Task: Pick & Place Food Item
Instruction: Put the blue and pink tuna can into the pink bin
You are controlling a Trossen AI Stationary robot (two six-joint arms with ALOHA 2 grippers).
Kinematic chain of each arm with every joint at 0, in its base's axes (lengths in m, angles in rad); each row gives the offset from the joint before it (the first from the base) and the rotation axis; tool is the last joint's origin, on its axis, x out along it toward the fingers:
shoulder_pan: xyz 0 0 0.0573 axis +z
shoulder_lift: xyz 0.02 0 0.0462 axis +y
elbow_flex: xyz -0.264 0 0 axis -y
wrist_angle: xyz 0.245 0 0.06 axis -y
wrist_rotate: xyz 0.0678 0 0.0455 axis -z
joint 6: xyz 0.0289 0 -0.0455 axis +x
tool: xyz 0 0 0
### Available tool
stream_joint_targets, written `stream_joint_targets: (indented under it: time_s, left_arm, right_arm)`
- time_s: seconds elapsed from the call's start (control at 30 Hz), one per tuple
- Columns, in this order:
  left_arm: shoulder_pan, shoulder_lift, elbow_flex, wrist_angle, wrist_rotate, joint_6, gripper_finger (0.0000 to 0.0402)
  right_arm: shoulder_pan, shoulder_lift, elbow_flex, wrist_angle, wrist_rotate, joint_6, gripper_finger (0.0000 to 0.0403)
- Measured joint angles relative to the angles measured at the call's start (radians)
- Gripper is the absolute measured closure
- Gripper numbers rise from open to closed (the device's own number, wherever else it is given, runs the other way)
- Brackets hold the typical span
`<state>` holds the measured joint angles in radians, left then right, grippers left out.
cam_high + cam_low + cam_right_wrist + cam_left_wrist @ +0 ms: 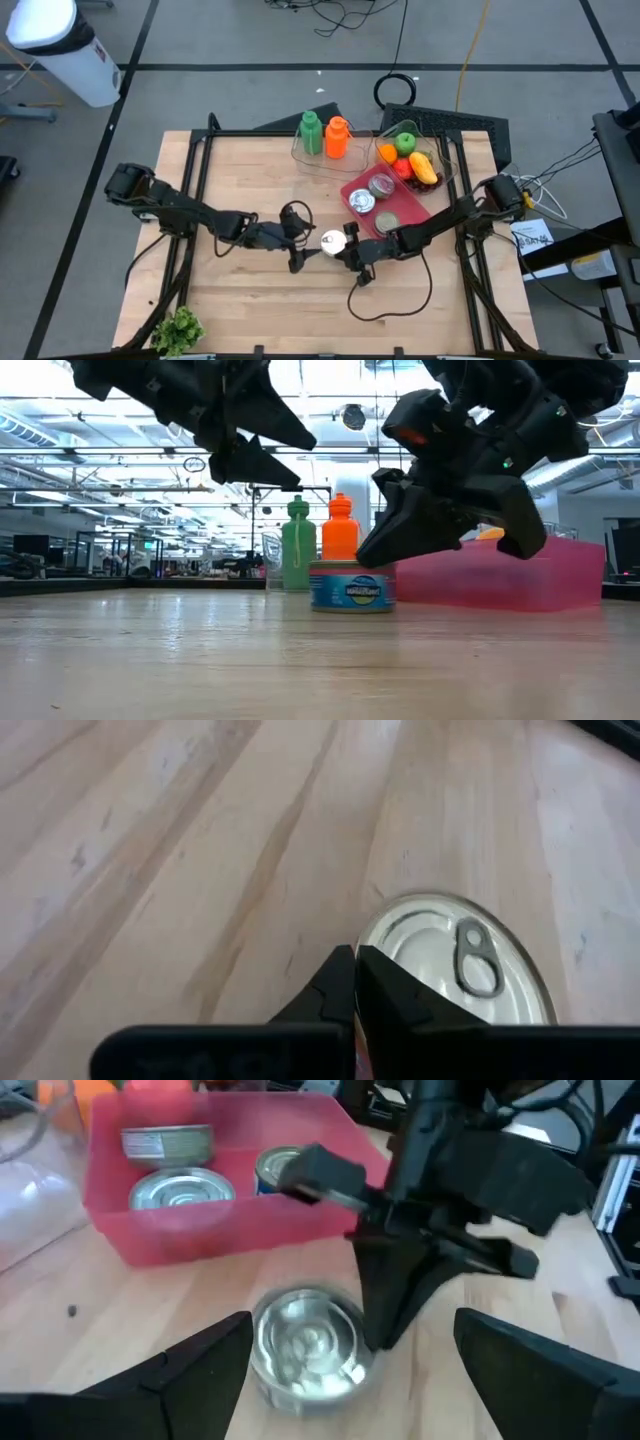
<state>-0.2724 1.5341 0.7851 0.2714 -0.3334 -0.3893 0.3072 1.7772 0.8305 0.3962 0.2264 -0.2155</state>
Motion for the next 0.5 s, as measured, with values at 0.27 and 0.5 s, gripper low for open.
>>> stream_joint_targets:
  time_s: [0.27,0.5]
  left_arm:
    - [-0.010,0.008,-0.001,-0.027,-0.001,-0.005,0.0046]
    - [-0.009,0.007,-0.001,-0.036,-0.005,-0.012,0.0046]
  right_arm:
    - [0.022,-0.059,-0.005,-0.017,0.014,0.014,0.0402]
    - [0.022,-0.060,-0.013,-0.019,0.035,0.019,0.0402]
